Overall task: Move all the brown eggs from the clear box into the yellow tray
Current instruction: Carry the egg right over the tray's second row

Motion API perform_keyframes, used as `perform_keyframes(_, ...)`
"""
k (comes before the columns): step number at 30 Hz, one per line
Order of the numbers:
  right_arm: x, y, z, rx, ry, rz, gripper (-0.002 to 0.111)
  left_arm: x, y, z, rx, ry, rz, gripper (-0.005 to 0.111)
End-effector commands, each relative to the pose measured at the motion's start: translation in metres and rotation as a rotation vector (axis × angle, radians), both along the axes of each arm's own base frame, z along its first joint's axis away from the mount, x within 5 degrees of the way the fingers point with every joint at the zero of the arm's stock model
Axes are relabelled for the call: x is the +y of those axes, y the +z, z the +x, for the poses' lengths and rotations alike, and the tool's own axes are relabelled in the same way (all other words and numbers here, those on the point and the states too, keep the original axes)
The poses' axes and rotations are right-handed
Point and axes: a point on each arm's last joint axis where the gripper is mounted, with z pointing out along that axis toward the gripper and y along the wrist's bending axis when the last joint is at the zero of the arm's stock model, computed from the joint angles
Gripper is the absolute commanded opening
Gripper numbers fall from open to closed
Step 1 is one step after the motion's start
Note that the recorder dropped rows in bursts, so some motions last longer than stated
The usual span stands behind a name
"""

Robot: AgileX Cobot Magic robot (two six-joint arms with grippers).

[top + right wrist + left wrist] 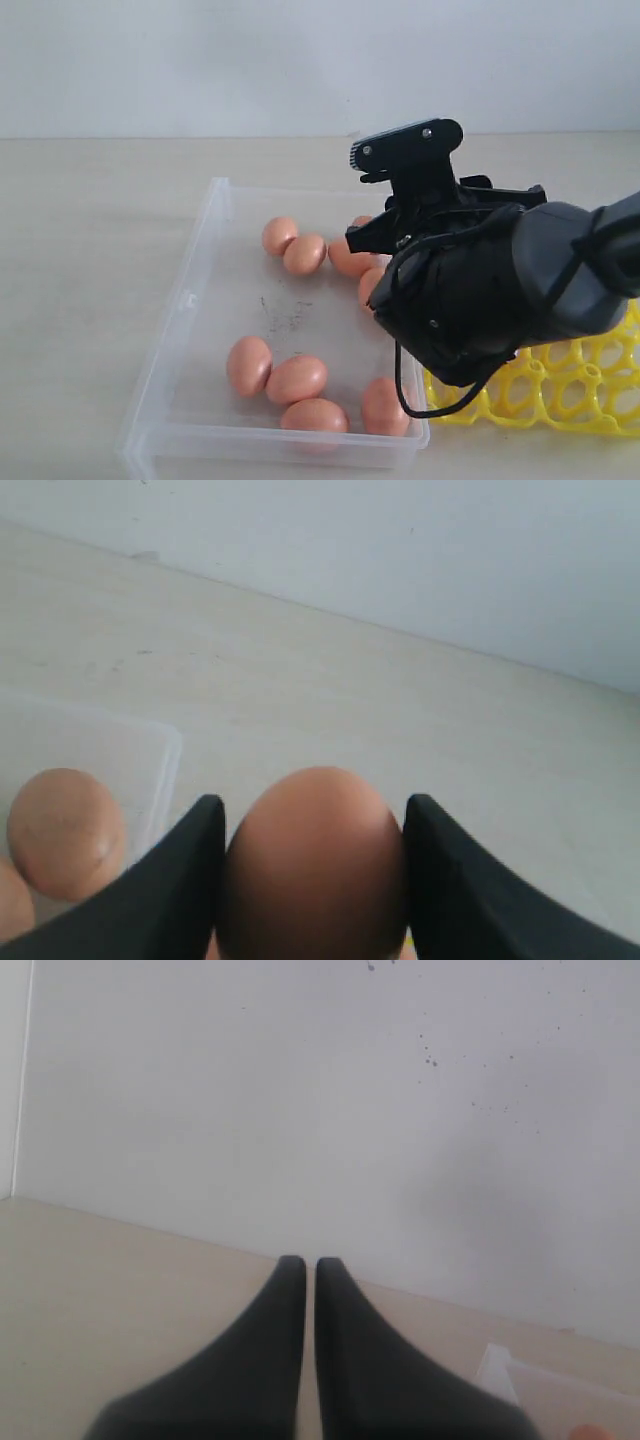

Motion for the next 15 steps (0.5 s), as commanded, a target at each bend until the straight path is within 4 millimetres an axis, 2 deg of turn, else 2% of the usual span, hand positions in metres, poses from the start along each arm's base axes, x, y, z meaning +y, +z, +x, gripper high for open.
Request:
perform_keyframes(1,-0.005,0.007,-0.004,0.047,0.102,-0.257,0.0,0.0,0.001,0.0,-0.005,-0.003,0.005,0.004)
perform_keyframes(2,0.002,0.0,-0.005,0.149,0.275,-0.486,0.0,0.0,0.001,0.0,-0.005,-0.003,0.005,0.004)
perform_keyframes(3,0.007,-0.005,-0.007,0.206,0.4,-0.599,0.0,0.0,0.001,0.0,-0.005,-0.003,0.005,0.004)
perform_keyframes(4,0.017,-0.013,-0.013,0.273,0.614,-0.755,0.0,0.0,0.001,0.0,-0.005,-0.003,0.005,0.004)
perform_keyframes(7,0.043,-0.02,-0.033,0.277,0.975,-1.007,0.0,0.0,0.001,0.0,-0.005,-0.003,0.005,0.004)
perform_keyframes(9,0.056,-0.016,-0.037,0.226,0.999,-1.098,0.0,0.0,0.001,0.0,-0.005,-0.003,0.005,0.004)
perform_keyframes(12,0.073,-0.013,-0.04,0.159,1.018,-1.379,0.0,0.0,0.001,0.0,-0.005,-0.003,0.005,0.004)
perform_keyframes(15,0.08,-0.022,-0.043,0.145,1.059,-1.678,0.0,0.0,0.001,0.0,-0.005,-0.003,0.005,0.004)
